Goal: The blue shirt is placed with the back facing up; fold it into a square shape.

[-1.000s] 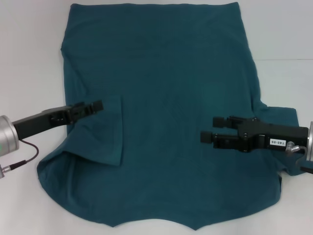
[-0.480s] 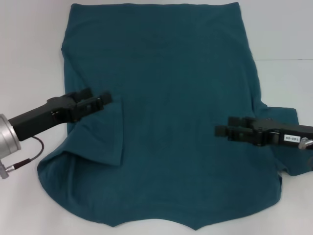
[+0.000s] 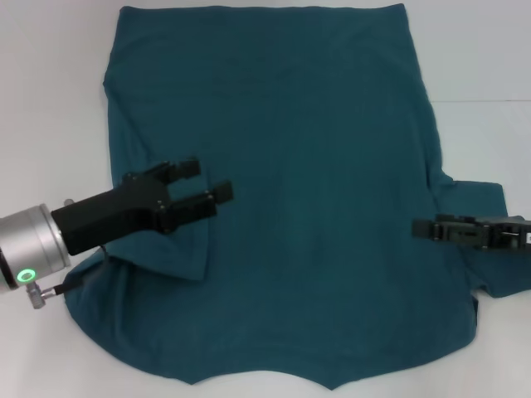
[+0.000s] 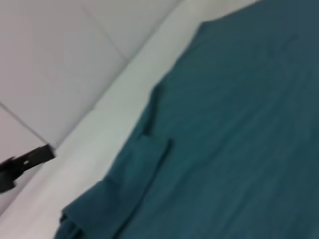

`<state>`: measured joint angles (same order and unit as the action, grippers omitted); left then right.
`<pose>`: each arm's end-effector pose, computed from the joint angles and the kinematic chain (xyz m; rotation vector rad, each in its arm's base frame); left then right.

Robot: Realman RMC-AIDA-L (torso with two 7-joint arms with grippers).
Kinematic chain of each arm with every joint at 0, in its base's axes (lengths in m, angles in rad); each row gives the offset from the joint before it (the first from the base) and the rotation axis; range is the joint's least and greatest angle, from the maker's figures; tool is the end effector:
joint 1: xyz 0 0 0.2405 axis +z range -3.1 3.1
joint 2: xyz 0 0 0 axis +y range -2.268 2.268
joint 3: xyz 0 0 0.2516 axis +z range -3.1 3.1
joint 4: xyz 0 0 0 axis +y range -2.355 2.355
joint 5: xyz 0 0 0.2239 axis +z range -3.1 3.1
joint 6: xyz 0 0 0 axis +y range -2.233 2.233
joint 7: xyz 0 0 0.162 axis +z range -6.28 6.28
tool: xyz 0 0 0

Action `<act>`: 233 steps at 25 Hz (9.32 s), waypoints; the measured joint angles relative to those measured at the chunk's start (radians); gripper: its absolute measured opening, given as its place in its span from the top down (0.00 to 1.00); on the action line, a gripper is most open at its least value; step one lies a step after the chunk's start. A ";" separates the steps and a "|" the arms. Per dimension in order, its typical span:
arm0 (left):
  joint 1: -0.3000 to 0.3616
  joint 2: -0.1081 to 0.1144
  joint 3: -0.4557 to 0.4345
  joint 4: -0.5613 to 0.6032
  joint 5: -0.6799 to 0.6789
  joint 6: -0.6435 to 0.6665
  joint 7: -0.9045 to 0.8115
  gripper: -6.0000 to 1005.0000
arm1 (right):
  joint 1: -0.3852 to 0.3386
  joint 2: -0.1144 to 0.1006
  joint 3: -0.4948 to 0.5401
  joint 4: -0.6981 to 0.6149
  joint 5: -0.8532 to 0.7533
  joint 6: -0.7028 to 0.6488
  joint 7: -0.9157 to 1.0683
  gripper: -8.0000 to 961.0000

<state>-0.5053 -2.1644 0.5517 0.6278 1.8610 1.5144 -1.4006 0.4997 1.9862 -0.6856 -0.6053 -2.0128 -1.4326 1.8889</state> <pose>-0.2516 0.3496 -0.0181 -2.4519 -0.7905 -1.0057 0.3073 0.3560 0.0167 -2.4054 1.3728 0.6555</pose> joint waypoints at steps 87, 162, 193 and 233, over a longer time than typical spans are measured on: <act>-0.024 -0.001 0.115 -0.038 0.119 -0.108 0.035 0.16 | 0.043 0.008 0.177 0.026 -0.010 0.376 0.014 0.99; 0.105 0.043 -0.183 0.111 0.366 -0.197 -0.255 0.17 | 0.086 0.098 0.000 0.075 0.099 0.151 -0.022 0.04; 0.107 0.042 -0.152 0.170 0.443 0.007 -0.243 0.17 | 0.079 0.094 0.002 0.075 0.098 0.161 -0.026 0.04; 0.119 0.039 -0.058 0.213 0.472 -0.069 -0.367 0.18 | 0.077 0.088 0.011 0.076 0.098 0.181 -0.023 0.04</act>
<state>-0.3866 -2.1256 0.4935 0.8408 2.3328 1.4451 -1.7676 0.5767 2.0737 -0.6749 -0.5291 -1.9143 -1.2516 1.8657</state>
